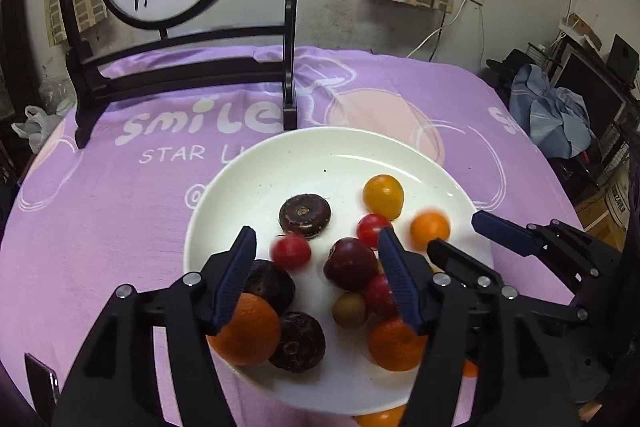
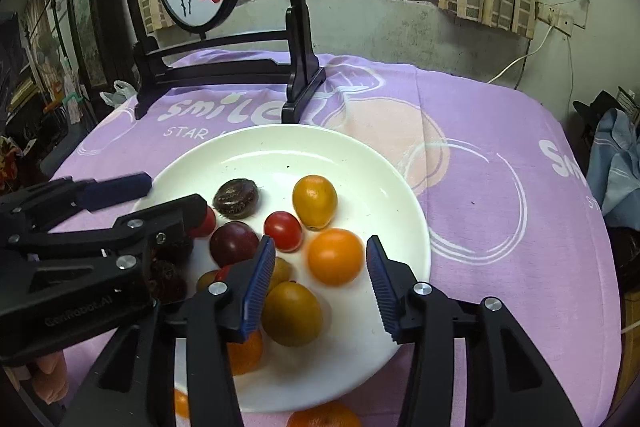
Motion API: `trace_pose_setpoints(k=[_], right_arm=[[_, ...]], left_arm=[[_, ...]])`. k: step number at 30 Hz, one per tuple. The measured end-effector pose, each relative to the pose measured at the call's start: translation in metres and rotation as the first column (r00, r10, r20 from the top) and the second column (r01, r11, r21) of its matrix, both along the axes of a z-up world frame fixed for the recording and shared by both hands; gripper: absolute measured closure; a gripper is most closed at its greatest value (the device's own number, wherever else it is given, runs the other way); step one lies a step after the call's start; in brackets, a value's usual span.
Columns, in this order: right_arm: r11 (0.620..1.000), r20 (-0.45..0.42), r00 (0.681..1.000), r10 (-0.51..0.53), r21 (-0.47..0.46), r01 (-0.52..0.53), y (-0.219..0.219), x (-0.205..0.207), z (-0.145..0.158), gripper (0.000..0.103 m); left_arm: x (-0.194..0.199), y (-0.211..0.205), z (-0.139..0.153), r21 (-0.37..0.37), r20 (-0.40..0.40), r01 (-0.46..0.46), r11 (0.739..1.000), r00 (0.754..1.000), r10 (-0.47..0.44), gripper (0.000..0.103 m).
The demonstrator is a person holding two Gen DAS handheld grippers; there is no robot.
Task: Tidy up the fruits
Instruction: 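Carry both tomatoes onto the plate and open both tools, then withdraw both open tools toward the last two loose fruits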
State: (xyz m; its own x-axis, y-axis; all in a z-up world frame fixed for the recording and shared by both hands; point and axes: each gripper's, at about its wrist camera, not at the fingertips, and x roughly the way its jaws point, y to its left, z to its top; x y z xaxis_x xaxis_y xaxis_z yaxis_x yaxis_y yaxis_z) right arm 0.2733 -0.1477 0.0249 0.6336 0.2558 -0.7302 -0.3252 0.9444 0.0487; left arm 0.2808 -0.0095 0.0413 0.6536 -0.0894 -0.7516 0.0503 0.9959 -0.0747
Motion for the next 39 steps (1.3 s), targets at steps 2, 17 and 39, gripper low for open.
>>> trace_pose_setpoints(k=[2,17,39], right_arm=[[1.000,0.014,1.000,-0.006,-0.010,0.006,-0.005,-0.010,0.003,0.053],[0.997,-0.048,0.999,0.008,-0.076,-0.012,-0.038,-0.104,-0.021,0.045],[0.992,-0.146,0.987,-0.062,-0.115,0.045,-0.011,-0.073,-0.059,0.044]], left_arm=[[-0.009,0.001,0.004,0.001,0.006,0.008,1.000,1.000,-0.008,0.037],[-0.112,0.014,-0.014,-0.055,-0.052,-0.007,0.998,0.999,0.004,0.022],[-0.139,0.016,-0.067,-0.111,-0.117,0.054,0.992,0.991,-0.066,0.018]])
